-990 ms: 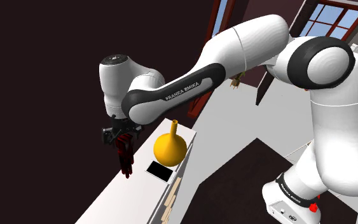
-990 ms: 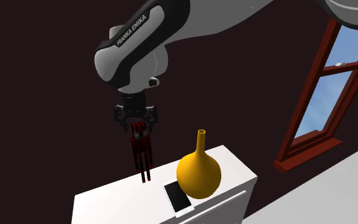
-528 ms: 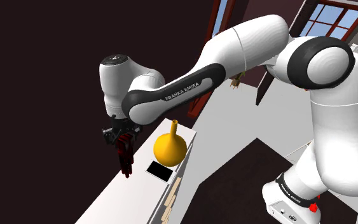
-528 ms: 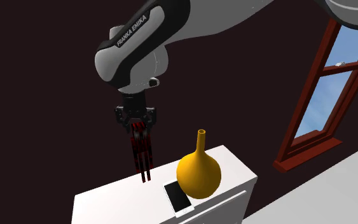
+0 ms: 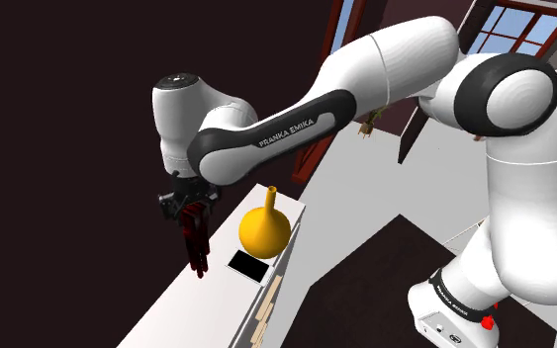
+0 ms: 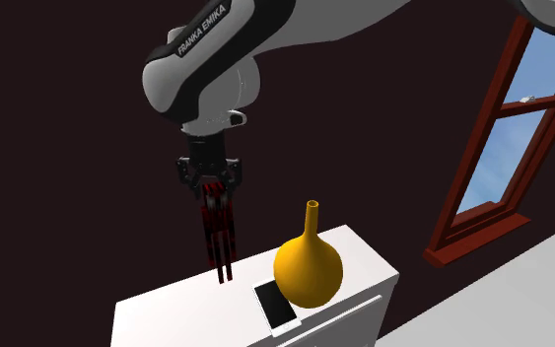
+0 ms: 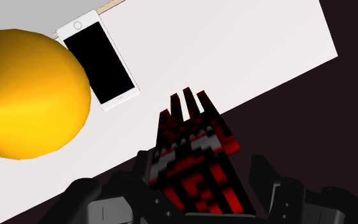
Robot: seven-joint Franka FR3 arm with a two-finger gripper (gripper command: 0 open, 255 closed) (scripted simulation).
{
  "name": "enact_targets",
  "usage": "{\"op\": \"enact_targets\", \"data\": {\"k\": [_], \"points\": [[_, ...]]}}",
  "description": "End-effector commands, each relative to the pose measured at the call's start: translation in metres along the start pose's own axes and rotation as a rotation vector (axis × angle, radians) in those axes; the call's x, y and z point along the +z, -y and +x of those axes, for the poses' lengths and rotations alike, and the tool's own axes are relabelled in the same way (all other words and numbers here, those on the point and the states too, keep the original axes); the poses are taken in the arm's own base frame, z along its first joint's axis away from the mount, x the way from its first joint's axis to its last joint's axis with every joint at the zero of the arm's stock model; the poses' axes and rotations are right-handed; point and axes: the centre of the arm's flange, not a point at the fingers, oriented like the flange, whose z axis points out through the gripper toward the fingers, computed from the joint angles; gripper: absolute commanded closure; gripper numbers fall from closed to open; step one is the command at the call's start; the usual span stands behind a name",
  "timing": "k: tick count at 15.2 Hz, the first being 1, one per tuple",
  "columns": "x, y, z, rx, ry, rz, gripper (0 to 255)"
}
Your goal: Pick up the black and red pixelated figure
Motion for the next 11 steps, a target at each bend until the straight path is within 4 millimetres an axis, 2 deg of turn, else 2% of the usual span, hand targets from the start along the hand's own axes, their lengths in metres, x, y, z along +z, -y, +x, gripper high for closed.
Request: {"op": "enact_targets", "data": {"k": [1, 10, 11], "points": [[-0.011, 0.0, 0.0, 0.0, 0.0, 0.0, 255], [-0.059, 0.0, 0.0, 0.0, 0.0, 0.0, 255], [-0.06, 0.0, 0.0, 0.0, 0.0, 0.0, 255]]}}
